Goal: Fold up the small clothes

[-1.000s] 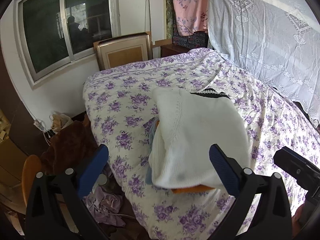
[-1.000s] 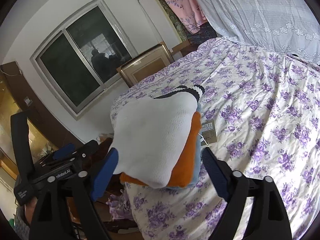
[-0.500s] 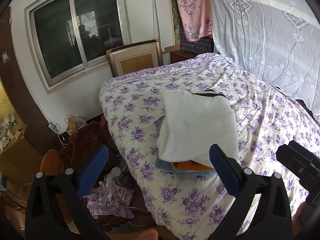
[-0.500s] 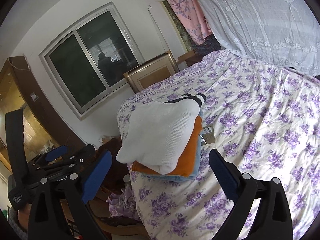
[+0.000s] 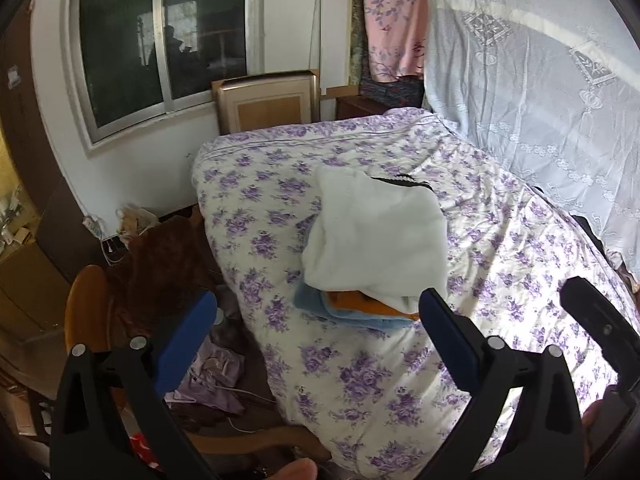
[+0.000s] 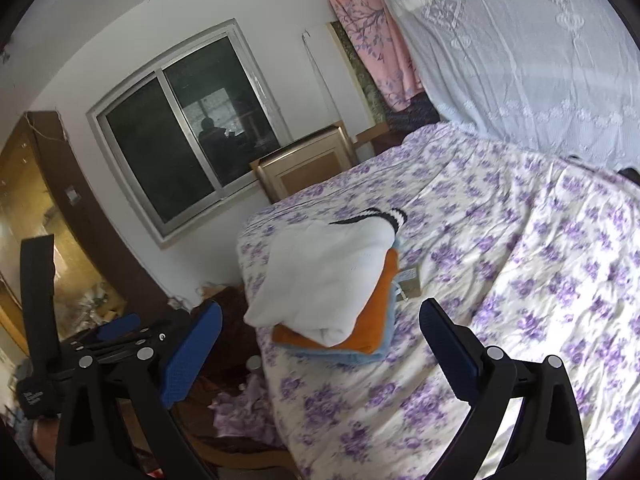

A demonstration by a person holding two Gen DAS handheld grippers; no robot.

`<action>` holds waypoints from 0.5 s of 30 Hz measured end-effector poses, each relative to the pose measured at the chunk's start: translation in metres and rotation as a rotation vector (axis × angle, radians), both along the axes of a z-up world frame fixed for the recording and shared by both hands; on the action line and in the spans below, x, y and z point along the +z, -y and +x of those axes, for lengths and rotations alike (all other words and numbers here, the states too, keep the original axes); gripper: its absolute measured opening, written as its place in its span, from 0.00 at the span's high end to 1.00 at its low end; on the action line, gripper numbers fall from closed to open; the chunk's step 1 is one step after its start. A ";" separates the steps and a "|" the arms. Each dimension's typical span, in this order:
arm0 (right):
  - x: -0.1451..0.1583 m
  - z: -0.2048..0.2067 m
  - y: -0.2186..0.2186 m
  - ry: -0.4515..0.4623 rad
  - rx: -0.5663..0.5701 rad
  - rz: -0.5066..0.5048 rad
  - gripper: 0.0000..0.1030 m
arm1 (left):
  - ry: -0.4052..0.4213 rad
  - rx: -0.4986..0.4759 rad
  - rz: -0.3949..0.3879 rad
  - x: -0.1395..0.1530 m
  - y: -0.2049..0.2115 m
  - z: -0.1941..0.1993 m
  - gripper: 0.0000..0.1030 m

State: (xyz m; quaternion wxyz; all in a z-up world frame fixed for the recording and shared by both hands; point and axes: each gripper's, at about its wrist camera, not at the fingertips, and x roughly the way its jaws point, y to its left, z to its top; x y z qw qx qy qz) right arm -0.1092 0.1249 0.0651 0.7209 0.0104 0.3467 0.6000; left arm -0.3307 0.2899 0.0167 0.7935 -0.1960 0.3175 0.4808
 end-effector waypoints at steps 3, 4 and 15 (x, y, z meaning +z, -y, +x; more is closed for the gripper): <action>0.001 0.001 0.001 -0.006 -0.002 -0.001 0.03 | -0.057 0.018 0.036 0.000 0.005 0.007 0.04; 0.001 0.000 0.002 -0.004 -0.001 -0.001 0.03 | -0.075 0.024 0.046 0.001 0.007 0.009 0.04; -0.002 -0.003 0.003 -0.015 0.015 0.004 0.03 | -0.110 0.046 0.068 0.003 0.013 0.013 0.04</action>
